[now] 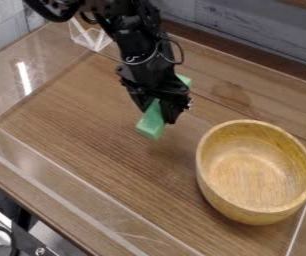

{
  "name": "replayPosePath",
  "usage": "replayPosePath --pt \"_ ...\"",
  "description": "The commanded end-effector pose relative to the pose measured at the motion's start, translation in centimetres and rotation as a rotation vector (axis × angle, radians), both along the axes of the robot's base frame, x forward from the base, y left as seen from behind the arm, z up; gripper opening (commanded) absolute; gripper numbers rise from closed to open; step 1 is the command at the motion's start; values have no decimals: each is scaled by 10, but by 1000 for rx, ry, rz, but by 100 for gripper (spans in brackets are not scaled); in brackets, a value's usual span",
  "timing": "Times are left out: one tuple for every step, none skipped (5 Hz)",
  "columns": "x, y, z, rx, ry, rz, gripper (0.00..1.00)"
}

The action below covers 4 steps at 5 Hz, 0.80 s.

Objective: Remove the green block from inside the brown bowl and put it on the table

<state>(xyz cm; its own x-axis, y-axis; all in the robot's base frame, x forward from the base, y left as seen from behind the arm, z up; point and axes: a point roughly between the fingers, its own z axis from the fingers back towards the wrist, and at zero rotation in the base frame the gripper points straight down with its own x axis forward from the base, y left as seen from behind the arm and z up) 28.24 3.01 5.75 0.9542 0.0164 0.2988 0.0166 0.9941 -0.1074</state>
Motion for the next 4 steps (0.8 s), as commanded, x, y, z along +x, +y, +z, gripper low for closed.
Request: replayPosePath --pt "13 9 11 11 -60 17 0" --pt "15 11 7 8 -59 28 0" --pt "17 13 3 4 -52 37 0" --pt "18 15 0 0 -44 45 0"
